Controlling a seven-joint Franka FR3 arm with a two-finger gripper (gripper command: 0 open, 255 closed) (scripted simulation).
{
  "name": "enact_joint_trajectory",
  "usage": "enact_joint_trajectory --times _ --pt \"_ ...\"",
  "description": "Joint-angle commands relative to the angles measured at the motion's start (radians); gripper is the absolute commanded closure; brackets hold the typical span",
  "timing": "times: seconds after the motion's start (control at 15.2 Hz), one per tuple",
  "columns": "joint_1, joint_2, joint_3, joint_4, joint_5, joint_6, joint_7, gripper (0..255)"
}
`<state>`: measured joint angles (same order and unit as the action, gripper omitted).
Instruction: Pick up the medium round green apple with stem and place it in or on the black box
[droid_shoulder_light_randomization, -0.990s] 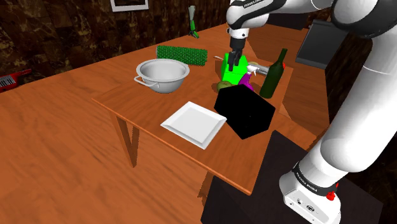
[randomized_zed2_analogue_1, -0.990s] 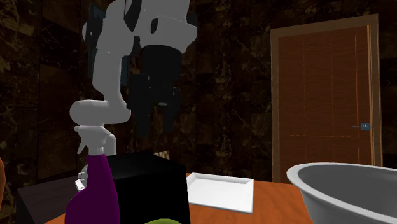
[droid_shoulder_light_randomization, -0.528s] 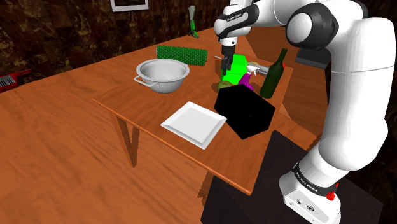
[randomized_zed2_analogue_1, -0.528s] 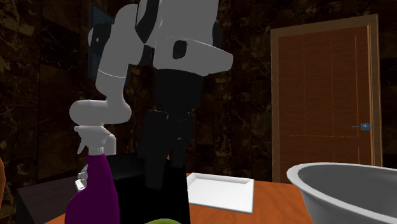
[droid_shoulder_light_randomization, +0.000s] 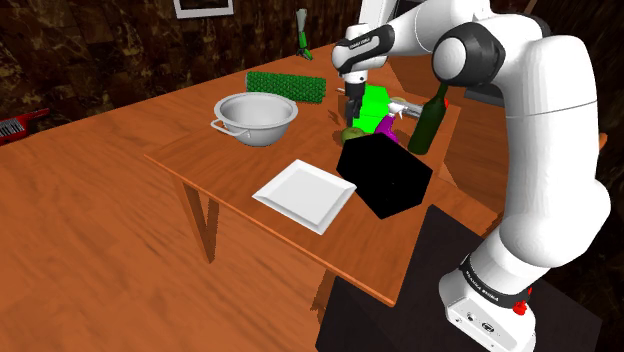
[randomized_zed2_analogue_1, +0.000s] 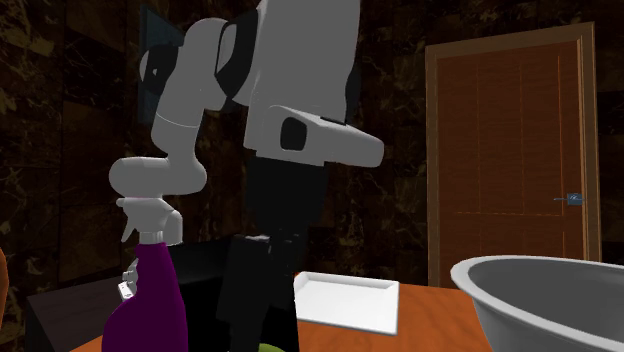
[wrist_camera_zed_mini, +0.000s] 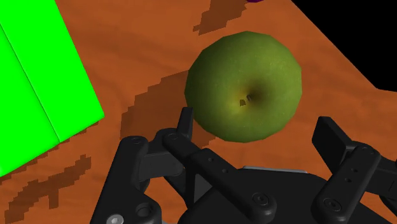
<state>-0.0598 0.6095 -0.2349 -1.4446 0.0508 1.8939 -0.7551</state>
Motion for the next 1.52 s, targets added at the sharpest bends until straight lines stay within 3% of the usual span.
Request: enact_joint_trajectory --times 0.0,0.53,0.59,1.19,1.45 --pt "0.000 0.009 0.001 -0.022 0.002 0.032 0.000 0" --pt "0.000 0.009 0.001 -0.022 0.002 0.032 0.000 0" --pt "0.000 0.009 0.001 -0.022 0.002 0.032 0.000 255" --pt "0.000 0.009 0.001 -0.022 0.002 0.032 0.000 255" --pt "0.001 -0.012 -0.001 -0.001 -0.002 -0.010 0.000 255"
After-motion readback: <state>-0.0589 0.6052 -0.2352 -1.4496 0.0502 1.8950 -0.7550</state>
